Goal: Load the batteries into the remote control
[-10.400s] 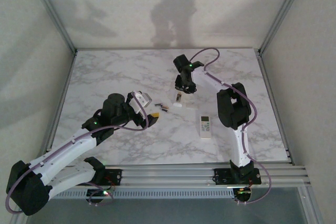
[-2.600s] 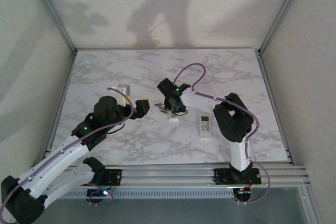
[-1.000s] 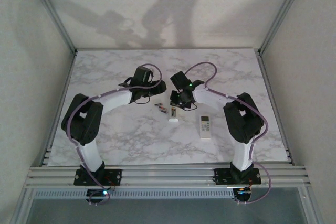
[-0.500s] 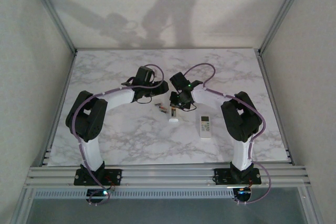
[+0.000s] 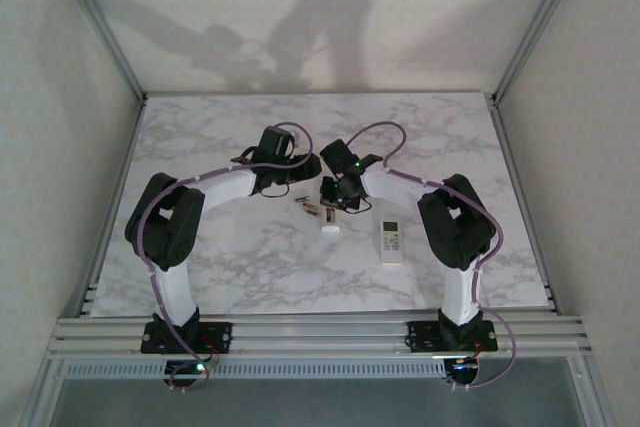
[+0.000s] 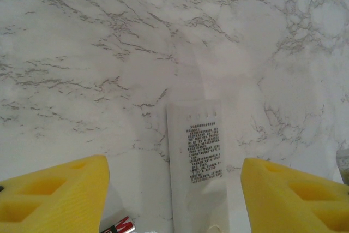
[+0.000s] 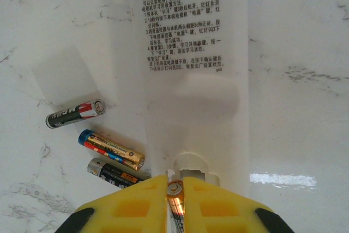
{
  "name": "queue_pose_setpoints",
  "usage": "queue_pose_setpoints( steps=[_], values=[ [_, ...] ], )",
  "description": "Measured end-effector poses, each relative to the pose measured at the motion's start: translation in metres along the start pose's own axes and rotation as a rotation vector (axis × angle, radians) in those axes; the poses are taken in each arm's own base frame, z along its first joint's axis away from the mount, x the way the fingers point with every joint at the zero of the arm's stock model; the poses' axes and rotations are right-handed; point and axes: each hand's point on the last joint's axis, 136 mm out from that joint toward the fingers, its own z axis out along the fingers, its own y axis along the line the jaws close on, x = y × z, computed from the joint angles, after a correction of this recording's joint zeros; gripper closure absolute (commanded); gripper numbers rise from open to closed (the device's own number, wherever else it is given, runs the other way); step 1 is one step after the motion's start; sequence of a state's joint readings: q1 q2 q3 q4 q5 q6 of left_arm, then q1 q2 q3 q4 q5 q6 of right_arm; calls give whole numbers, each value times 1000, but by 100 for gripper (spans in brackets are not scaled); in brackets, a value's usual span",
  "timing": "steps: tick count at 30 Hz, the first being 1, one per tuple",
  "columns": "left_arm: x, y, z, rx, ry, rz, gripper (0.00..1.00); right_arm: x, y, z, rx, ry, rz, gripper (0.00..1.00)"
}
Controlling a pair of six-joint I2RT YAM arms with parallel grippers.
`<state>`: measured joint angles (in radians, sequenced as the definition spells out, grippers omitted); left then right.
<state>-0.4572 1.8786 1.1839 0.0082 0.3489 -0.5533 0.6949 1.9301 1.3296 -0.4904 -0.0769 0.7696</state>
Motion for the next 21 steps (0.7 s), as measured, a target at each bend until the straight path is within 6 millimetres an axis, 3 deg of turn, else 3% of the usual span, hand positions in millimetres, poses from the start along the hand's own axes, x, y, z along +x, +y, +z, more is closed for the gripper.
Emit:
queue_pose_setpoints(
  steps=[9, 12, 21],
  values=[
    [0, 0, 0, 0, 0, 0, 34, 3, -1, 0, 39, -36, 23, 90],
    [0, 0, 0, 0, 0, 0, 34, 11, -11, 5, 75, -33, 49, 90],
    [-1, -1, 0, 2, -3, 0, 34, 23, -11, 3, 98, -74, 98, 91]
  ],
)
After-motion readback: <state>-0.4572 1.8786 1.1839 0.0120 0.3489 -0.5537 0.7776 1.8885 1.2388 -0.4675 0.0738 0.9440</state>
